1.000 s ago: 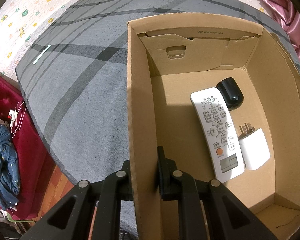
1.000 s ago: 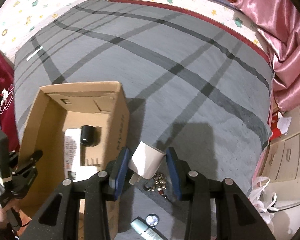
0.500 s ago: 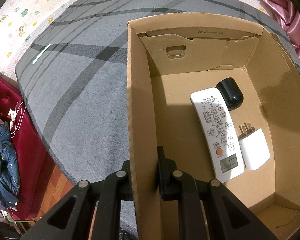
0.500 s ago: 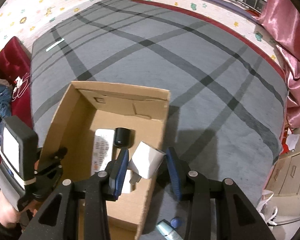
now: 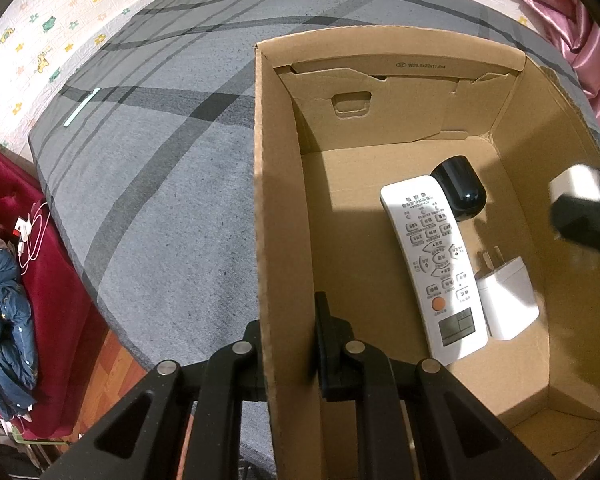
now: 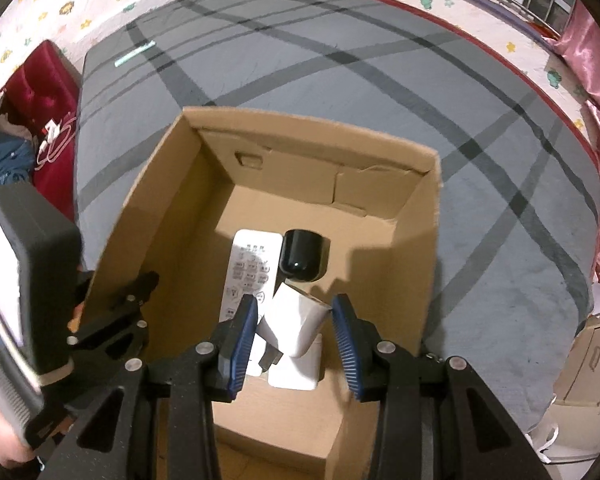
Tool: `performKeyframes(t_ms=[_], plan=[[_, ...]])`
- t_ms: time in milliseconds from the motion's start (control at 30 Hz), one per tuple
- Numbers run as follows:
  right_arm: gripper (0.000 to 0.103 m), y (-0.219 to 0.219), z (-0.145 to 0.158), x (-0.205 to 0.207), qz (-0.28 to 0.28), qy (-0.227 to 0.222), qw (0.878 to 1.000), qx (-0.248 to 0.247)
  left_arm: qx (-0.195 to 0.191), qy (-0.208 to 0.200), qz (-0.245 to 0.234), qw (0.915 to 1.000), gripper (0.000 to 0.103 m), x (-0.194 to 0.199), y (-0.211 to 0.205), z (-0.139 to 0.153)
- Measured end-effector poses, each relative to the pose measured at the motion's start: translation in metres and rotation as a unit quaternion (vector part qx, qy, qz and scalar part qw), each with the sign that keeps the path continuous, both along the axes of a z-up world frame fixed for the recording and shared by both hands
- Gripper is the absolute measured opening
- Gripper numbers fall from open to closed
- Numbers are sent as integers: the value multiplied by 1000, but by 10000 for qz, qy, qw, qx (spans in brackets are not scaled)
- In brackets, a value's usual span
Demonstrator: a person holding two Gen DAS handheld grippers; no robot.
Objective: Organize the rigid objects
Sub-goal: 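Lower the small charger into the box onto the remote and release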
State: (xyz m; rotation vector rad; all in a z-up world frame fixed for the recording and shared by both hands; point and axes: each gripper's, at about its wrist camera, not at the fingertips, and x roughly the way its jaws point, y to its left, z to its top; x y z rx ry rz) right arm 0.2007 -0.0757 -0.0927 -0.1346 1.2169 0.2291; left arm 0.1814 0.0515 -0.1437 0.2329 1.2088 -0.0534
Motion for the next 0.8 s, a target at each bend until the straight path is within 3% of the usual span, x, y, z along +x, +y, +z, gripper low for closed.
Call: performKeyframes(t_ms=[500,800], plan=[[41,17,-50,5,15,474,9989,-24,-18,-12,4,10000,15,0,0,0],[42,18,-61,4,-12,575,9983,-13,-14,-13,4,10000,15,0,0,0]])
